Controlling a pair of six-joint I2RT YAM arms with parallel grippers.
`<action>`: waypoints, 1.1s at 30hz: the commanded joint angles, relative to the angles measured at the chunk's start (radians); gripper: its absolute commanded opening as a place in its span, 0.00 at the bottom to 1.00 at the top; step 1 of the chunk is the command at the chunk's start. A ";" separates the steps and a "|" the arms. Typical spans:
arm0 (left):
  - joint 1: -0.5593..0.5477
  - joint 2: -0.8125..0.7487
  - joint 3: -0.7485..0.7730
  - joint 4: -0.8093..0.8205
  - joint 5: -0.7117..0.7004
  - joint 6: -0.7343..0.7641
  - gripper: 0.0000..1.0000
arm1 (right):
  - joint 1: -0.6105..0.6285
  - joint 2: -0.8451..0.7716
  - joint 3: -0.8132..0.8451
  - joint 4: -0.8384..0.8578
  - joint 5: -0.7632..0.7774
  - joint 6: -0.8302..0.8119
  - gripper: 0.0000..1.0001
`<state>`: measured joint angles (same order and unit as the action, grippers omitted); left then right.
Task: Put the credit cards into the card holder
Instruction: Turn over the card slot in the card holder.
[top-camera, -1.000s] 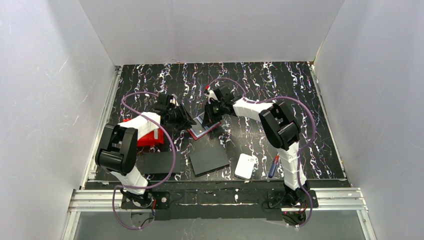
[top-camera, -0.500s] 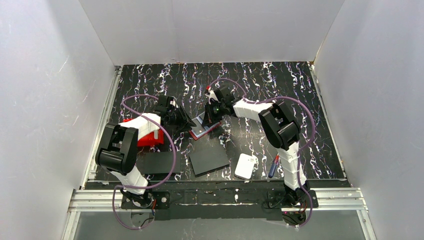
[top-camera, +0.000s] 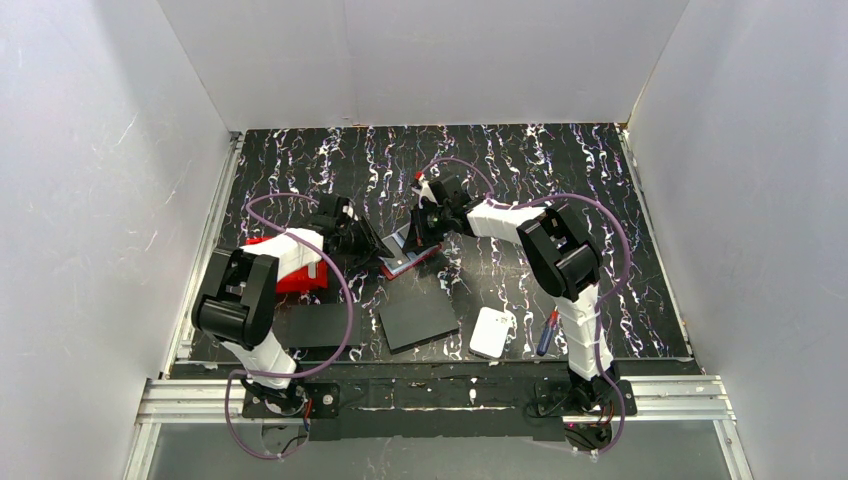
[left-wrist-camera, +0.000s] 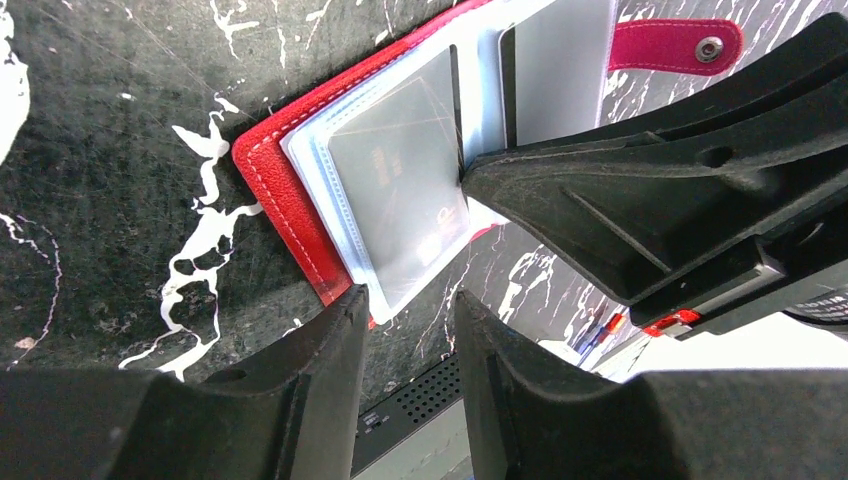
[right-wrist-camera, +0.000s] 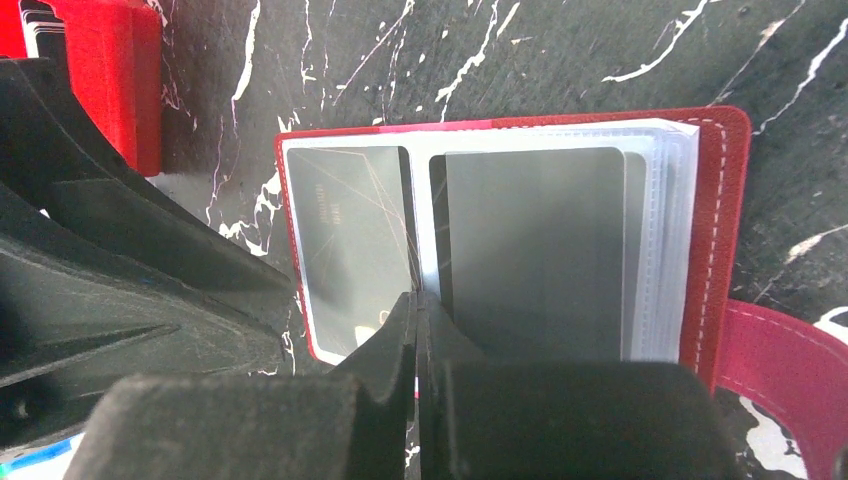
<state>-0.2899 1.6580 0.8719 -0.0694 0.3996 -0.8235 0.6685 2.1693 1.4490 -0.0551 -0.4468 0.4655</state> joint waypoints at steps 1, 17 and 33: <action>-0.007 0.016 -0.004 -0.008 -0.010 -0.005 0.36 | 0.014 0.062 -0.042 -0.047 0.135 -0.035 0.01; -0.017 0.034 0.023 0.049 0.007 -0.013 0.32 | 0.016 0.059 -0.044 -0.045 0.126 -0.029 0.01; -0.033 0.039 0.074 0.055 -0.001 0.047 0.03 | 0.026 0.012 -0.035 -0.042 0.050 -0.015 0.05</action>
<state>-0.3172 1.7126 0.9154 -0.0227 0.4030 -0.8278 0.6689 2.1658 1.4433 -0.0460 -0.4481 0.4690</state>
